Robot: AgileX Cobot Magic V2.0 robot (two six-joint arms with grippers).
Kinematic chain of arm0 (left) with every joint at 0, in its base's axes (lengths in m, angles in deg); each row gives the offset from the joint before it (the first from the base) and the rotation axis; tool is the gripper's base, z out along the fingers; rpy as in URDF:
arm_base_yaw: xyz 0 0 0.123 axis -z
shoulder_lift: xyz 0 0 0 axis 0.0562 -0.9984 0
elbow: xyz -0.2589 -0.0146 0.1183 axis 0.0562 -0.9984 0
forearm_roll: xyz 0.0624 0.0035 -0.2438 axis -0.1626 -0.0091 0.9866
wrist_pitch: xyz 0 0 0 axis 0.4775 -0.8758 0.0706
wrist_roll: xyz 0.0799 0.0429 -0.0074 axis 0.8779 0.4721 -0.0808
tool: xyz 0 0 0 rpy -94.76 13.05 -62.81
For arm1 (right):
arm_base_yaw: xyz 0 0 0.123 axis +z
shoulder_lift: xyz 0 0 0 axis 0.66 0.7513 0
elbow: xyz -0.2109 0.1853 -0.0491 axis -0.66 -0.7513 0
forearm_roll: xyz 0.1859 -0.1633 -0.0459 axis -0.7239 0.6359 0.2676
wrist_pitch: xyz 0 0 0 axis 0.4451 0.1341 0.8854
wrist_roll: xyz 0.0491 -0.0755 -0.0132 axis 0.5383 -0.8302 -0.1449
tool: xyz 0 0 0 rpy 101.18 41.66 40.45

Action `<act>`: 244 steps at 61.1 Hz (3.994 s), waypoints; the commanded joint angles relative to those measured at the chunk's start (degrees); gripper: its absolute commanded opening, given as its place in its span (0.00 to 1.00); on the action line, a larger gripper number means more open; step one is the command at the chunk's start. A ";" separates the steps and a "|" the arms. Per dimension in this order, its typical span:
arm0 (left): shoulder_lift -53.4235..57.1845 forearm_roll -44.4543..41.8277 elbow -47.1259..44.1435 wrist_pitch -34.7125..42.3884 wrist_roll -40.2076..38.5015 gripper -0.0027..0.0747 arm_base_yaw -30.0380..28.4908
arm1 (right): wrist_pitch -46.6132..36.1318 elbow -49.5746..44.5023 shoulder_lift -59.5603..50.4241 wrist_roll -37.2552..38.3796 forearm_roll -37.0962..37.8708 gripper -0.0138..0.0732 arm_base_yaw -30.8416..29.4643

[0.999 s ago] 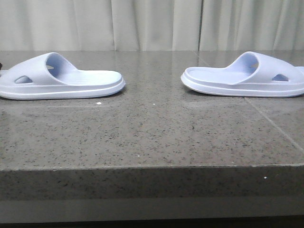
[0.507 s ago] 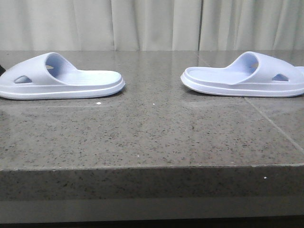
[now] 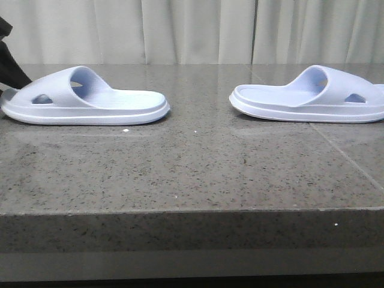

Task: Insert blue slippers together front up
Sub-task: 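Lower the left gripper and pinch the heel of the nearer slipper, then lift the slipper with the left gripper and tilt it up, then lower the right gripper and pinch the heel of the other slipper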

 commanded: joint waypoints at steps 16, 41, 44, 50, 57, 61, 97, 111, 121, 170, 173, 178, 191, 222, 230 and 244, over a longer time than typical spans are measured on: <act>-2.35 2.22 0.60 -3.16 1.40 0.46 0.76 | -4.29 1.95 0.60 -0.34 0.56 0.64 -0.33; -2.70 3.03 0.60 -4.52 3.46 0.01 0.76 | -4.29 1.95 0.60 -0.34 0.56 0.64 -0.33; -2.70 3.67 0.98 -5.62 3.54 0.01 0.64 | -4.29 1.95 0.60 -0.34 0.56 0.64 -0.33; -1.90 5.91 2.34 -8.88 3.54 0.01 -0.10 | -4.29 1.95 0.60 -0.34 0.56 0.64 -0.33; 1.15 9.21 2.47 -9.32 3.85 0.01 -0.89 | -4.29 1.95 0.60 -0.34 0.56 0.64 -0.33; 3.71 10.28 2.47 -9.32 5.03 0.01 -1.27 | -4.29 1.95 0.60 -0.34 0.56 0.64 -0.33; 30.97 29.48 -17.01 -7.40 16.22 0.01 -1.27 | -4.29 1.95 0.60 -0.34 0.56 0.64 -0.33; 35.02 35.60 -25.12 -5.10 18.72 0.01 -1.27 | -4.50 1.95 0.60 -0.34 0.56 0.64 -0.33; 35.11 35.84 -26.31 -4.97 18.72 0.01 -1.27 | -4.69 1.90 0.60 -0.34 0.50 0.64 -0.33; 35.11 35.99 -26.31 -4.97 18.72 0.01 -1.27 | 12.86 24.42 37.07 -13.96 -22.41 0.68 -26.09; 35.11 35.99 -26.31 -4.97 18.72 0.01 -1.27 | 13.65 25.21 39.92 -18.66 -28.48 0.74 -27.24; 35.11 35.99 -26.31 -4.97 18.72 0.01 -1.27 | 15.39 26.74 44.06 -25.71 -37.39 0.82 -28.27; 35.11 35.99 -26.31 -4.97 18.72 0.01 -1.27 | 19.25 32.40 53.89 -36.18 -50.56 0.83 -28.49; 35.11 35.99 -26.31 -4.97 18.72 0.01 -1.27 | 23.59 43.85 69.38 -37.46 -51.97 0.81 -28.33; 35.11 35.99 -26.31 -4.97 18.72 0.01 -1.27 | 24.63 44.57 71.59 -38.05 -52.70 0.69 -28.16; 35.11 35.99 -26.31 -4.97 18.72 0.01 -1.27 | 26.63 44.57 74.43 -39.65 -54.21 0.65 -27.64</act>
